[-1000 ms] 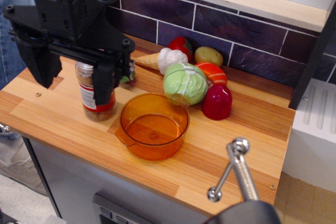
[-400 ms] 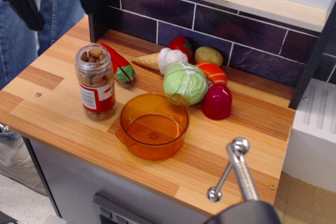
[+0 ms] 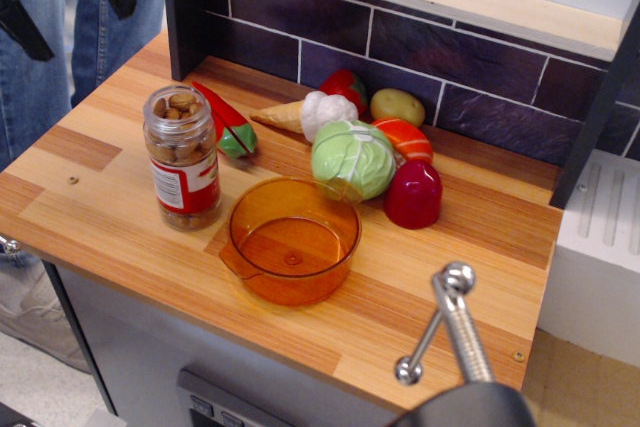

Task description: Pour almonds in pot

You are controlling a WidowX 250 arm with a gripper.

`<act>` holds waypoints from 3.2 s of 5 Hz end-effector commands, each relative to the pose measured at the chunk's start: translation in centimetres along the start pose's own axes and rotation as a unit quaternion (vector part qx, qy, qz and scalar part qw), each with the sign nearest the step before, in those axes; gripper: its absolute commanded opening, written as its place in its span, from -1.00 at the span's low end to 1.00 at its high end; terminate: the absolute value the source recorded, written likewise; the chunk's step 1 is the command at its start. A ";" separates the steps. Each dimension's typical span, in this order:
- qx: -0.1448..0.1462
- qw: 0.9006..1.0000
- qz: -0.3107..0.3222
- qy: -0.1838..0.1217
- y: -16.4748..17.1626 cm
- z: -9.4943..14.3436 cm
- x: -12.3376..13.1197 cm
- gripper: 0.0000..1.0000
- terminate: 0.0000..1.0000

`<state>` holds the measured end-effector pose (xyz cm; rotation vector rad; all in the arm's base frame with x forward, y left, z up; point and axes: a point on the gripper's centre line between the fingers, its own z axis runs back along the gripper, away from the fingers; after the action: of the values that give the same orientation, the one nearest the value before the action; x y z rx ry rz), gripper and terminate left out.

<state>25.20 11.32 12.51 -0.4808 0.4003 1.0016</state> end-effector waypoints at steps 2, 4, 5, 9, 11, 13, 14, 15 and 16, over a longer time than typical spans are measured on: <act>0.040 0.992 0.103 0.064 0.3 -3.6 3.8 1.00 -1.00; 0.069 0.988 0.114 0.074 -1.3 -6.4 3.6 1.00 -1.00; 0.091 0.986 0.116 0.078 -1.2 -8.2 3.1 1.00 -1.00; 0.100 0.989 0.108 0.031 -1.5 -9.5 1.3 -1.00 -1.00; 0.072 0.979 0.019 -0.188 -4.5 -7.4 -1.0 -1.00 -1.00; 0.045 0.948 -0.028 -0.313 -6.7 -6.8 -1.3 -1.00 -1.00; 0.021 0.913 -0.068 -0.402 -7.0 -7.0 -1.6 -1.00 -1.00; -0.004 0.885 -0.097 -0.455 -7.3 -6.7 -1.9 -1.00 -1.00; -0.019 0.866 -0.110 -0.487 -7.6 -6.5 -2.0 -1.00 -1.00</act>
<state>30.13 2.39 8.70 0.0393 -0.5484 0.8949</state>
